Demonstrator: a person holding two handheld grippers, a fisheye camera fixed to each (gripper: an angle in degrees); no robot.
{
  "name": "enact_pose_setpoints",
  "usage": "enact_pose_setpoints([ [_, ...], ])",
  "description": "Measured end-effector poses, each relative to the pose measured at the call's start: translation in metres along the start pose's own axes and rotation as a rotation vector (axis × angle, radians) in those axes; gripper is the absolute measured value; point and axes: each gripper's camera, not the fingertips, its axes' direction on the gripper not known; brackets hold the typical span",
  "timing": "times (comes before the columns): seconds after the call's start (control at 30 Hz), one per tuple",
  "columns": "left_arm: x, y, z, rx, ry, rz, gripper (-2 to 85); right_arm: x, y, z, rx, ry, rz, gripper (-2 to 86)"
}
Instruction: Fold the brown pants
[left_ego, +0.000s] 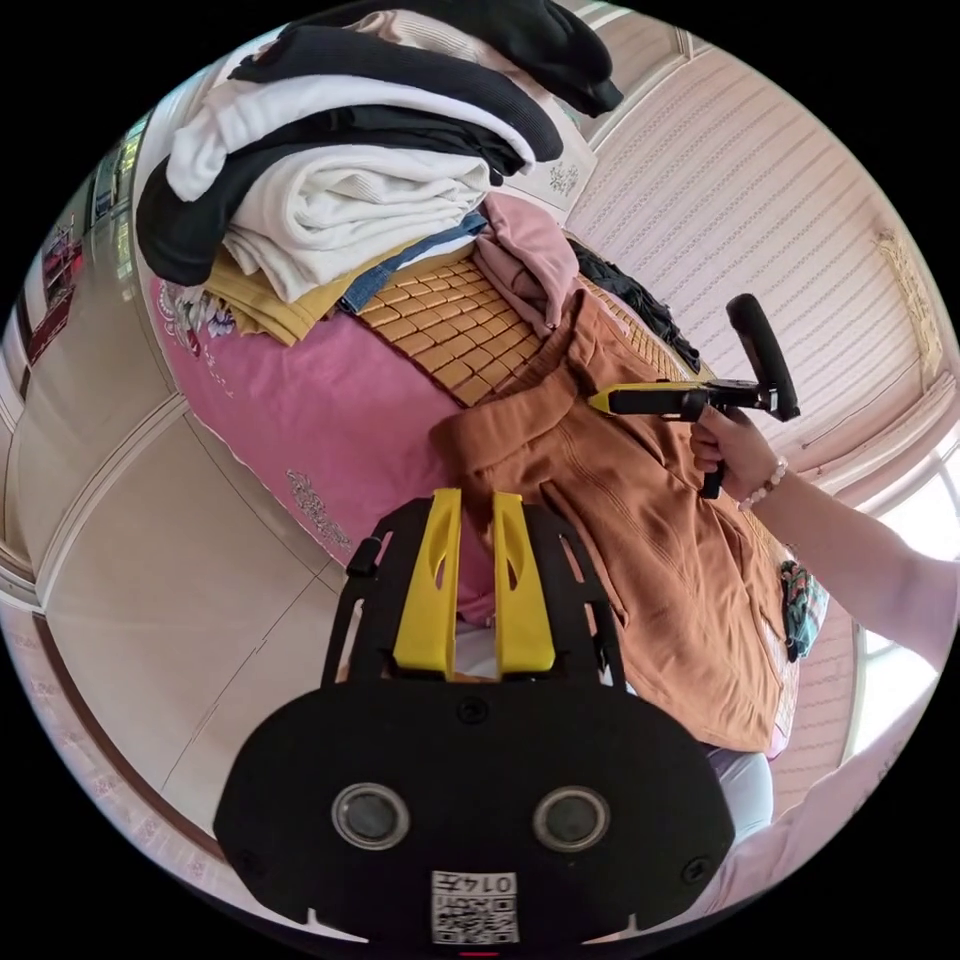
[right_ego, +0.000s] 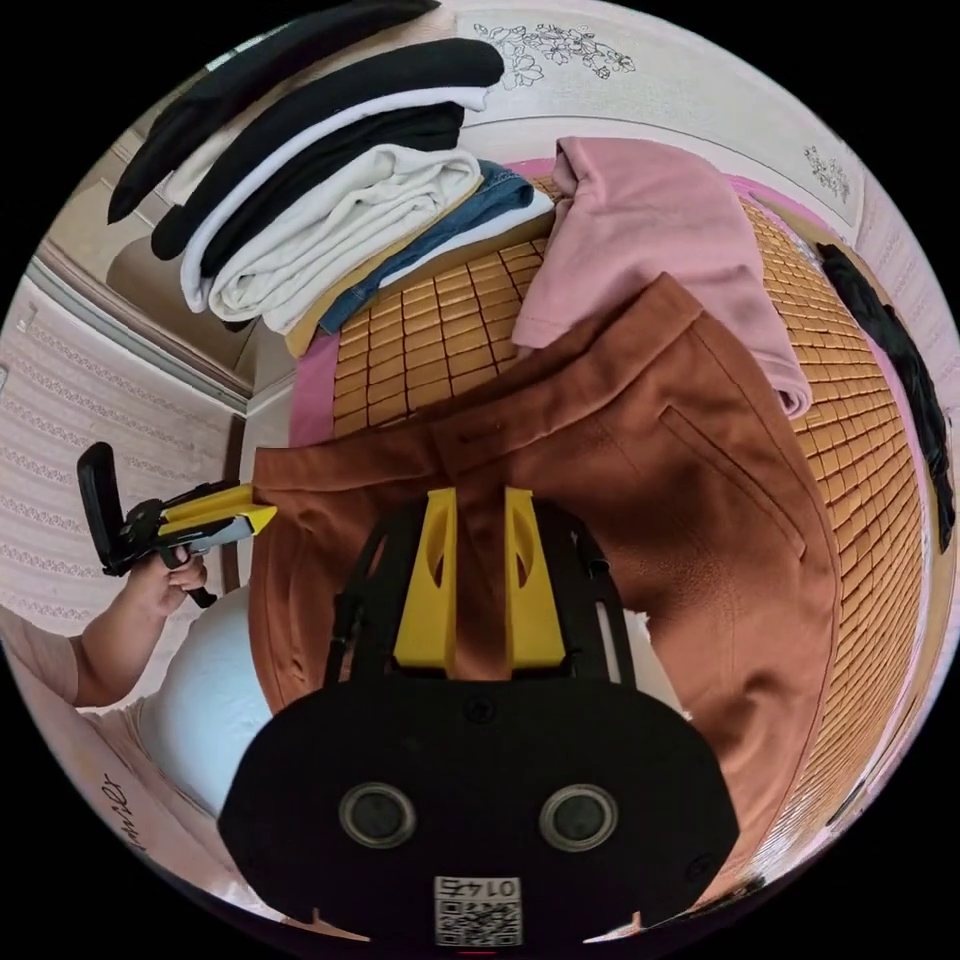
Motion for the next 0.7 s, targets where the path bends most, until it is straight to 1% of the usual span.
enact_pose_setpoints([
  [0.07,-0.004,-0.002,-0.001,0.003,0.018,-0.013,7.4,0.012,0.013,-0.009,0.030,-0.094,0.072,7.7],
  [0.13,-0.008,-0.003,-0.003,0.000,0.030,-0.018,8.4,0.023,0.064,-0.045,0.215,-0.216,0.126,7.6],
  [0.17,-0.011,-0.003,-0.004,-0.004,0.042,-0.023,9.0,0.026,0.081,-0.054,0.256,-0.239,0.139,7.6],
  [0.23,-0.017,-0.003,-0.003,-0.005,0.069,-0.032,9.9,0.042,0.169,-0.087,0.377,-0.292,0.231,7.6],
  [0.27,-0.020,-0.004,0.000,-0.018,0.085,-0.045,10.7,0.047,0.195,-0.094,0.397,-0.295,0.274,7.6],
  [0.3,-0.021,-0.007,0.005,-0.057,0.107,-0.048,10.9,0.055,0.251,-0.106,0.435,-0.289,0.381,7.4],
  [0.33,-0.021,-0.009,0.008,-0.078,0.122,-0.048,11.0,0.060,0.311,-0.117,0.462,-0.260,0.500,7.3],
  [0.37,-0.019,-0.013,0.013,-0.109,0.163,-0.038,10.8,0.061,0.341,-0.122,0.467,-0.232,0.572,7.3],
  [0.43,-0.012,-0.020,0.020,-0.150,0.196,-0.008,9.8,0.051,0.464,-0.140,0.450,-0.054,0.884,8.2],
  [0.47,-0.007,-0.024,0.023,-0.171,0.187,0.013,8.7,0.046,0.494,-0.143,0.433,0.000,0.977,8.5],
  [0.53,-0.003,-0.029,0.026,-0.185,0.184,0.044,7.1,0.012,0.604,-0.156,0.444,0.191,1.317,10.5],
  [0.57,-0.003,-0.032,0.029,-0.202,0.191,0.055,6.6,0.001,0.628,-0.158,0.465,0.209,1.382,10.7],
  [0.63,-0.008,-0.038,0.032,-0.227,0.229,0.025,6.4,-0.039,0.703,-0.153,0.542,0.231,1.578,11.4],
  [0.7,-0.011,-0.047,0.036,-0.265,0.263,-0.011,6.4,-0.063,0.744,-0.143,0.581,0.235,1.691,12.6],
])
